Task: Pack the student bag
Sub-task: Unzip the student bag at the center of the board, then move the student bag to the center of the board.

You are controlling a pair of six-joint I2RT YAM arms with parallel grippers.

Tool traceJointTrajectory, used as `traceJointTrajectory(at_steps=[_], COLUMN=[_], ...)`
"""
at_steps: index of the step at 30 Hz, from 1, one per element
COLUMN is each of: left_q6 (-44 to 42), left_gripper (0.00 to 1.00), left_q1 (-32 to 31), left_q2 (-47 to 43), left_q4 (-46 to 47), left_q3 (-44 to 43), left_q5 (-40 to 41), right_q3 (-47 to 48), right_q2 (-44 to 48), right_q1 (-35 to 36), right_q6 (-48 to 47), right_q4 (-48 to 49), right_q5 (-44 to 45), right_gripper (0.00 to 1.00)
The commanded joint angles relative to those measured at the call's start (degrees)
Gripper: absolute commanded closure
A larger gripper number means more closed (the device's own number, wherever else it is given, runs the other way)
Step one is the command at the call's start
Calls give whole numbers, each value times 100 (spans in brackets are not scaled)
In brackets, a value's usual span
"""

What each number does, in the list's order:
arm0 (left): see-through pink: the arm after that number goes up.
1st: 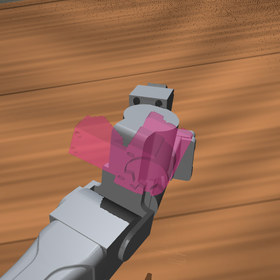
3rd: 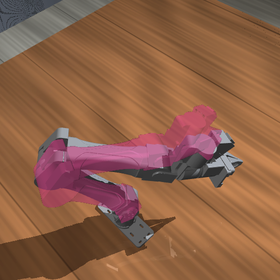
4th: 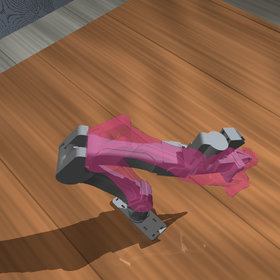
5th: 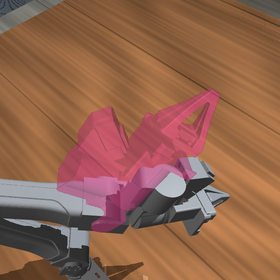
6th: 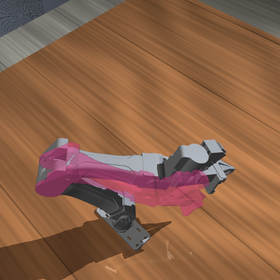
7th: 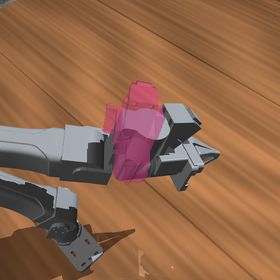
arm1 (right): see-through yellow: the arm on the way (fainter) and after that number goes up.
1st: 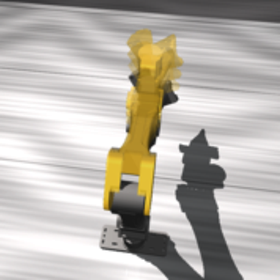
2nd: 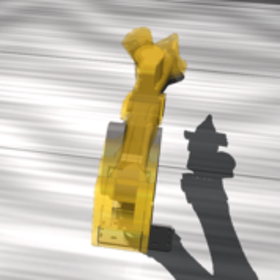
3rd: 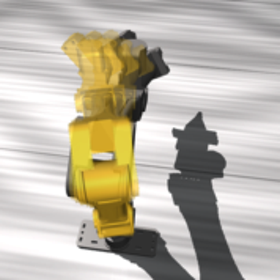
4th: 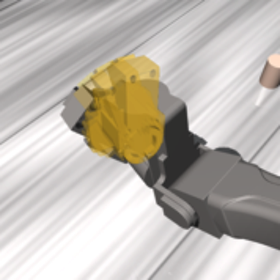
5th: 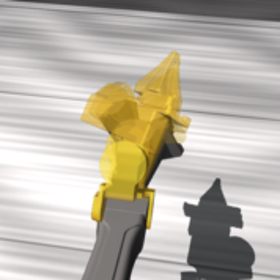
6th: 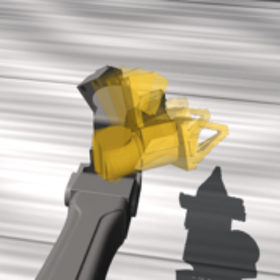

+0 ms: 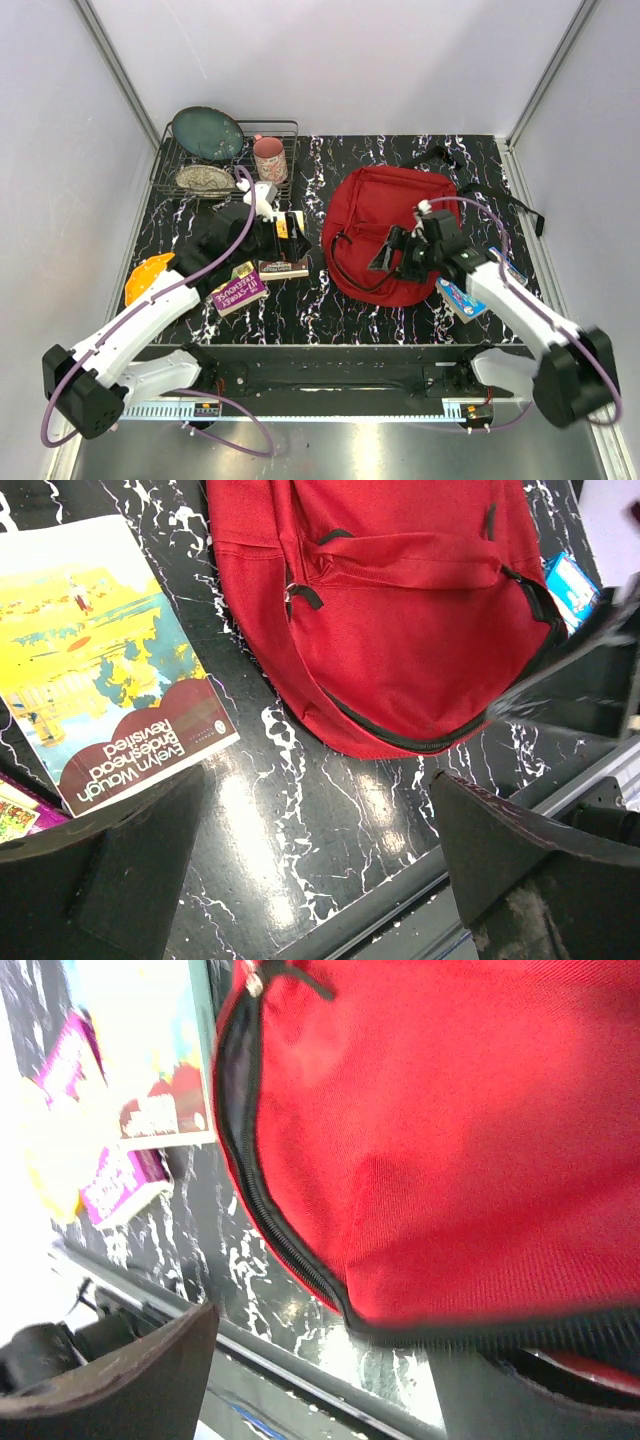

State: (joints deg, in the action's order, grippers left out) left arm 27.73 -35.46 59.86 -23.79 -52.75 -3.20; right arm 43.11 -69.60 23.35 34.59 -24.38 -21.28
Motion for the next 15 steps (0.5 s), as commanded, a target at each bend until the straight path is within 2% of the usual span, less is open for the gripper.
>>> traceJointTrajectory(at_steps=[1,2,3,5,6,11,15], left_q6=[58,40,-21,-57,-92,-145,-189], left_gripper=[1,1,1,1,1,1,1], left_q1=[-31,-40,-31,-40,-31,-48,-49], left_q2=[-202,-168,-54,87,270,703,712], left_q4=[68,102,120,147,147,147,112], left_q3=[63,55,28,-85,-130,-341,-297], left_q5=[-14,-31,-49,-198,-259,-646,-770], right_q3=[-48,-92,-119,-180,-172,4,74], right_q2=[1307,1727,1905,2187,2170,1286,520], right_q1=[29,29,29,3,-24,-699,-1034], right_q6=[1424,1611,1778,2139,2201,1885,1482], right_q4=[-425,-540,-698,-1190,-1340,-1579,-1141], right_q5=[1668,1949,2587,3215,3705,3403,2790], right_gripper=[12,12,12,1,0,0,1])
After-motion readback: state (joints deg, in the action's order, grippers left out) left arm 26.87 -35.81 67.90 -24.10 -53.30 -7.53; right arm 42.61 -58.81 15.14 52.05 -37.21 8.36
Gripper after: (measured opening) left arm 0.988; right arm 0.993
